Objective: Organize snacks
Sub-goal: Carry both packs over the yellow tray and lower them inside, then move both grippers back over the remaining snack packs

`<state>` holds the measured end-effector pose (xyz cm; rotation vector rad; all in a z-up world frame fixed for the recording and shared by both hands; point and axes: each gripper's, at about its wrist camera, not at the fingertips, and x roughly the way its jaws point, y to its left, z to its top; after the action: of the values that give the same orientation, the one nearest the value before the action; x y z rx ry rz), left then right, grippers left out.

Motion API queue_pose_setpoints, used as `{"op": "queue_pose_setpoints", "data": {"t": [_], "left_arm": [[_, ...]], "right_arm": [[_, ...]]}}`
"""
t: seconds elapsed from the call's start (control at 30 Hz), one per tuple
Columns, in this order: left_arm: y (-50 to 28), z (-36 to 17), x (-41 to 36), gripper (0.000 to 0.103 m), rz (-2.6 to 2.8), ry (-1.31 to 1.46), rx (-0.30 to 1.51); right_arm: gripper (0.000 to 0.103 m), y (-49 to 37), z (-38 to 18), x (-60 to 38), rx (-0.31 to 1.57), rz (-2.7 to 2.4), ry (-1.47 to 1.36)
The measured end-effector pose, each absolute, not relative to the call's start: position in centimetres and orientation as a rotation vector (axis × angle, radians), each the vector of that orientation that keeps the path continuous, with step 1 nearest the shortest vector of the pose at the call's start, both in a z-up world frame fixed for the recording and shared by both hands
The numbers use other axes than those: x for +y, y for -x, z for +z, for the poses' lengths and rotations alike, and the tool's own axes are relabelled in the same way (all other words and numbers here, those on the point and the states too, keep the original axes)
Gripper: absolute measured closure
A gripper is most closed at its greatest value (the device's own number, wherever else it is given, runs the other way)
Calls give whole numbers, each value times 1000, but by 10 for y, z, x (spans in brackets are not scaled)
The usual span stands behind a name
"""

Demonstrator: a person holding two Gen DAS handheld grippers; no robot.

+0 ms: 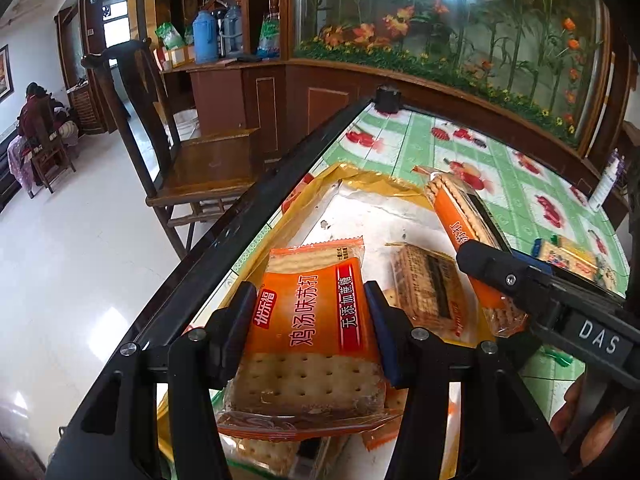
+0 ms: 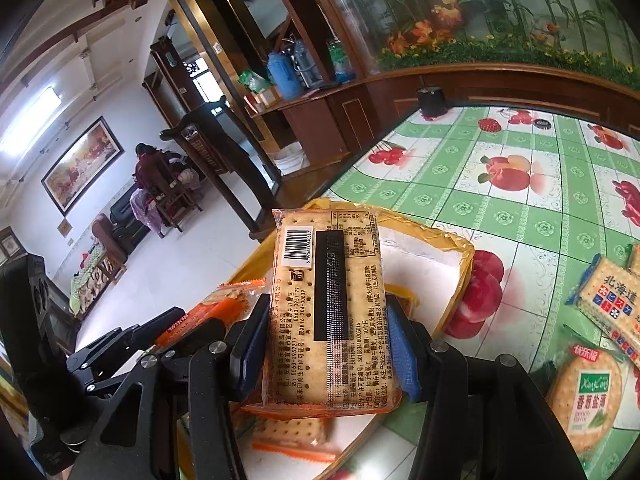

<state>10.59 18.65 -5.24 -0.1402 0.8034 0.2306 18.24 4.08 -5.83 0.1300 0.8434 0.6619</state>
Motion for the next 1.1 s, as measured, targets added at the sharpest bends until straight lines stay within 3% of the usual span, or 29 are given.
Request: {"op": "queue_pose_setpoints", "data": {"t": [0.27, 0.3, 0.33, 0.4, 0.5, 0.8, 1.1], "left_arm": [[-133, -66, 189, 49, 222, 172, 891], [-135, -68, 188, 44, 225, 165, 904], [-136, -68, 187, 31, 237, 152, 913], [-133, -63, 186, 15, 260, 141, 899], [-125, -54, 186, 15, 278, 127, 875], [-105, -30, 159, 15, 239, 92, 819], [-93, -21, 96, 15, 109, 43, 808]], "right_arm": [[48, -204, -73, 51, 883, 626, -103], [48, -207, -75, 52, 890, 623, -101], [46, -209, -77, 53, 902, 626, -102], [44, -210, -78, 52, 911, 628, -109], [38, -203, -71, 39, 884, 623, -139], [34, -174, -32, -32, 780, 551, -189], [31, -140, -31, -132, 761, 409, -242]]}}
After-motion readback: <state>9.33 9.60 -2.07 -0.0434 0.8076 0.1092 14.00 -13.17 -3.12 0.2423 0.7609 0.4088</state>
